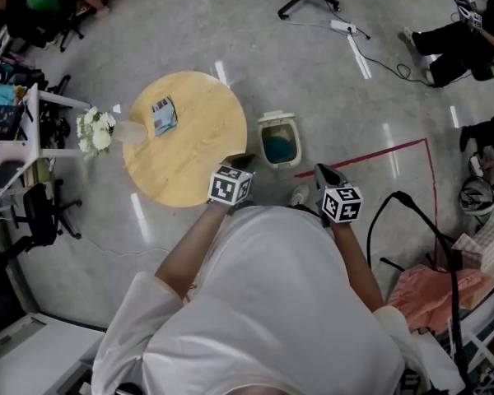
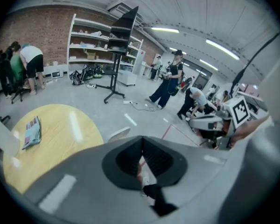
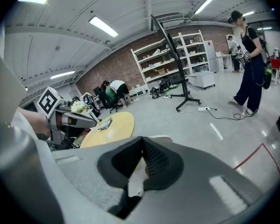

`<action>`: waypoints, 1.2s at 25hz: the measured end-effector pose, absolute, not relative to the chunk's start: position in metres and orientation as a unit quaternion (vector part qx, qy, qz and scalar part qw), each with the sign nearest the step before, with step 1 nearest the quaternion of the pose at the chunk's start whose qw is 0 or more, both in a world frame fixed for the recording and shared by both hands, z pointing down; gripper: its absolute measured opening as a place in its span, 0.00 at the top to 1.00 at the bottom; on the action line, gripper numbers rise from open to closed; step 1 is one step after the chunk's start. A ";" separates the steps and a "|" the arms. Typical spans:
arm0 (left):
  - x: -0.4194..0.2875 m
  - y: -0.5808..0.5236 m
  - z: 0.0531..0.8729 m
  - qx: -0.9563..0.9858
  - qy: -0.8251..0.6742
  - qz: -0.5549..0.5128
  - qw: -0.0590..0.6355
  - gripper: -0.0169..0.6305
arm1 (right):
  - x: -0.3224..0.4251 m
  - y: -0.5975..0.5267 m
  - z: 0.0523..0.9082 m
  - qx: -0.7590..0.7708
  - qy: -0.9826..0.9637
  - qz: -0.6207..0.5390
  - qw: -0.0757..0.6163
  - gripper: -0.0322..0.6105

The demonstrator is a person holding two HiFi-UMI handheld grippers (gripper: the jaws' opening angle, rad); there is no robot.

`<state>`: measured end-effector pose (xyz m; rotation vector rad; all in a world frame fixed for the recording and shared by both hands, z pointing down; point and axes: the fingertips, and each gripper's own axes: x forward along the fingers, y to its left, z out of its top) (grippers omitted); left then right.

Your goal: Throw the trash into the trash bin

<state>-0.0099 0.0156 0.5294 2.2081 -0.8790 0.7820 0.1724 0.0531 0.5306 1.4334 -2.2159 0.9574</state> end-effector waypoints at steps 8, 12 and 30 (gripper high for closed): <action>-0.015 0.023 0.529 0.837 -0.334 0.294 0.319 0.96 | 0.166 0.052 0.529 0.500 -0.781 0.334 0.168 0.95; -0.016 0.023 0.530 0.837 -0.334 0.295 0.318 0.96 | 0.163 0.053 0.531 0.499 -0.781 0.336 0.170 0.95; -0.012 0.025 0.532 0.839 -0.327 0.294 0.320 0.96 | 0.166 0.060 0.533 0.502 -0.776 0.340 0.174 0.95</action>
